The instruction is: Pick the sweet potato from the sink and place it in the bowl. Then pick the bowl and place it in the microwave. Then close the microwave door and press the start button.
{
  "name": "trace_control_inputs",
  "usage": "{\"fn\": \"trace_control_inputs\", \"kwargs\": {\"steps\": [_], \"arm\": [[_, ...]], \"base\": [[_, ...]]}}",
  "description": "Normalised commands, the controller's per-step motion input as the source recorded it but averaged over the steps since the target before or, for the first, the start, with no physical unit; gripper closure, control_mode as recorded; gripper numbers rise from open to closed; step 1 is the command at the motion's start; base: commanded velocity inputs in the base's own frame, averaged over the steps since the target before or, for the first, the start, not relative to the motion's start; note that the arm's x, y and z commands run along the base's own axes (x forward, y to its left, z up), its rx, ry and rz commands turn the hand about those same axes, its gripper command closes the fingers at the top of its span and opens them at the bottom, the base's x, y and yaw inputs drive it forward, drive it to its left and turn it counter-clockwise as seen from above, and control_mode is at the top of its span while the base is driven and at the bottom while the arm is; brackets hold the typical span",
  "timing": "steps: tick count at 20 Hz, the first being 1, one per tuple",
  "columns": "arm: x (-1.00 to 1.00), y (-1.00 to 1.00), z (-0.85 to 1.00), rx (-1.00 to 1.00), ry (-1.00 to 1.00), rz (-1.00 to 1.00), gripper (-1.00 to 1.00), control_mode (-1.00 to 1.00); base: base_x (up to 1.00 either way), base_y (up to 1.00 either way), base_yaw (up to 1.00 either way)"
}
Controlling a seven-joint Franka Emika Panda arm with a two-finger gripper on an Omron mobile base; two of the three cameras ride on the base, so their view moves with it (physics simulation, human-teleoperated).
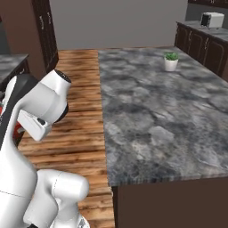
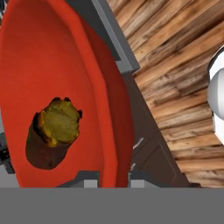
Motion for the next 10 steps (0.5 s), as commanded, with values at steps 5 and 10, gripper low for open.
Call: {"fn": "trace_control_inputs", "kwargs": {"steps": [5,10], "arm": [[0.0,0.0,0.0,0.0,0.0,0.0,1.0,1.0],[0.0,0.0,0.0,0.0,0.0,0.0,1.0,1.0]], "base": [[-0.03,0.0,0.3],[0.3,0.03,0.3]]}}
